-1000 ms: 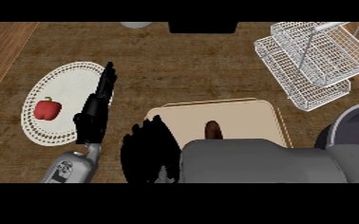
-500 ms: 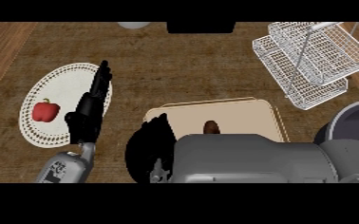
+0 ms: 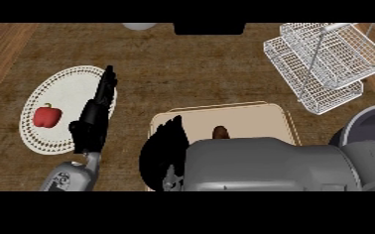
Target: Pick the sweet potato from the tray and place it in the tiered basket
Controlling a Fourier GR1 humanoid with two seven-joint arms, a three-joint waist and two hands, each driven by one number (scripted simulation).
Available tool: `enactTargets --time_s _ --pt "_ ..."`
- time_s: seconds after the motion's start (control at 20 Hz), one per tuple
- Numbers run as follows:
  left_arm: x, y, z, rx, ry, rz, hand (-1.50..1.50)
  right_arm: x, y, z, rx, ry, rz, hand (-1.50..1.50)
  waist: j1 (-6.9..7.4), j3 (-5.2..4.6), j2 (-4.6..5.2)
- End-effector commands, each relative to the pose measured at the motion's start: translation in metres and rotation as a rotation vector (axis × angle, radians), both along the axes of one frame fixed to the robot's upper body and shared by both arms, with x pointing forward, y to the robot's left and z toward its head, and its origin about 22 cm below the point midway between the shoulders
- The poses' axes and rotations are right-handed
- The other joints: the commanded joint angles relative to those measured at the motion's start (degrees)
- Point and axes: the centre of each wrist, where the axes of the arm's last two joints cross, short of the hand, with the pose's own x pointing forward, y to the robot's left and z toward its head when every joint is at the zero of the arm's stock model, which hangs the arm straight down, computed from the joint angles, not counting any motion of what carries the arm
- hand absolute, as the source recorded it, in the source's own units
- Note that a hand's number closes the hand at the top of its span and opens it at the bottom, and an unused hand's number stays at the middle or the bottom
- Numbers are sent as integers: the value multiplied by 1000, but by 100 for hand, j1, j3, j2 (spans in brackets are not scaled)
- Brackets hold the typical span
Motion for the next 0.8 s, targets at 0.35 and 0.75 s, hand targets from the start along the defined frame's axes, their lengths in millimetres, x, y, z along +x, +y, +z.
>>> enactTargets --time_s 0.35,0.75 --pt "-3 2 2 -3 9 -19 0 -3 8 -3 -198 -140 51 -150 56 4 20" --pt "0 -8 -4 12 10 -6 0 2 -20 -30 -215 -229 -18 -150 -27 8 18"
